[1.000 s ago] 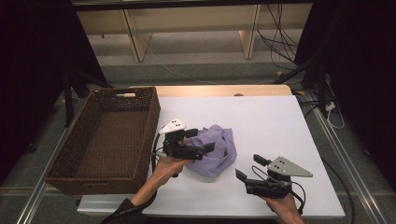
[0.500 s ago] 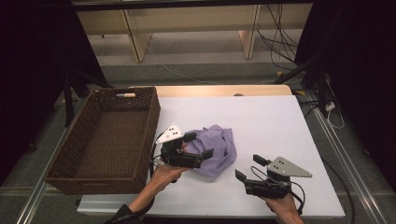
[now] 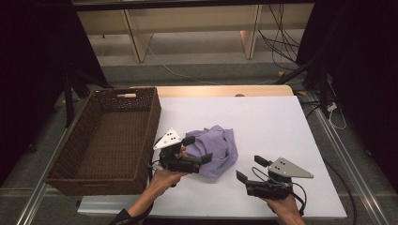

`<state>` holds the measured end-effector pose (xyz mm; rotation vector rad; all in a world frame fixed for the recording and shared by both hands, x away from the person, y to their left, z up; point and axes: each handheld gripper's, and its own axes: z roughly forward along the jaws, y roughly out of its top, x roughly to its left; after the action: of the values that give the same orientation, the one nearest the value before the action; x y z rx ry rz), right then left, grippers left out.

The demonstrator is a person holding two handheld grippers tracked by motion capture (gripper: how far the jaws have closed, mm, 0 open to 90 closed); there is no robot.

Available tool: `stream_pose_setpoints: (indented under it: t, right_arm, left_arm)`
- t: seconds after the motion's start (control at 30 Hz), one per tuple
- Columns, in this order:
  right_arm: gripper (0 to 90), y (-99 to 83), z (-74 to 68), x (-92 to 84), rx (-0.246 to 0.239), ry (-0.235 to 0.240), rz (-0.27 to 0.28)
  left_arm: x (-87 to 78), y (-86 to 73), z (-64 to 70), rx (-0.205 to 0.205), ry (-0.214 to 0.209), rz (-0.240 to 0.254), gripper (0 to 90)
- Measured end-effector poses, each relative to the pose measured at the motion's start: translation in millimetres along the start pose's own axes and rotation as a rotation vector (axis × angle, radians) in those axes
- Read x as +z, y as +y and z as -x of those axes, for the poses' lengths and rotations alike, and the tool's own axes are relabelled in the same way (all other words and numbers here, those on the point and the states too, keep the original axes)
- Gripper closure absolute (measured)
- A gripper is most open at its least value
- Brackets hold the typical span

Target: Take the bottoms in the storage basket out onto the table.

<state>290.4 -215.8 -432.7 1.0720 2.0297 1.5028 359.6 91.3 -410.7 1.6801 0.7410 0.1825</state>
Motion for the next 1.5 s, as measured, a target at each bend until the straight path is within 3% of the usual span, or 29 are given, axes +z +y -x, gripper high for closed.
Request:
stream_pose_setpoints:
  t: [0.6,1.0,1.5]
  right_arm:
    - [16.5,-0.1,0.0,0.1,0.000,-0.001,-0.001]
    - [16.4,0.3,-0.8,-0.2,-0.006,-0.003,-0.003]
    - [16.4,-0.1,-0.7,0.1,-0.004,-0.004,0.000]
  left_arm:
    - [-8.9,-11.7,1.3,0.029,0.011,-0.009,3.4]
    - [-18.2,-20.1,5.6,0.060,0.040,-0.036,0.0]
    - [-16.4,-30.1,12.3,0.089,0.062,-0.076,0.0]
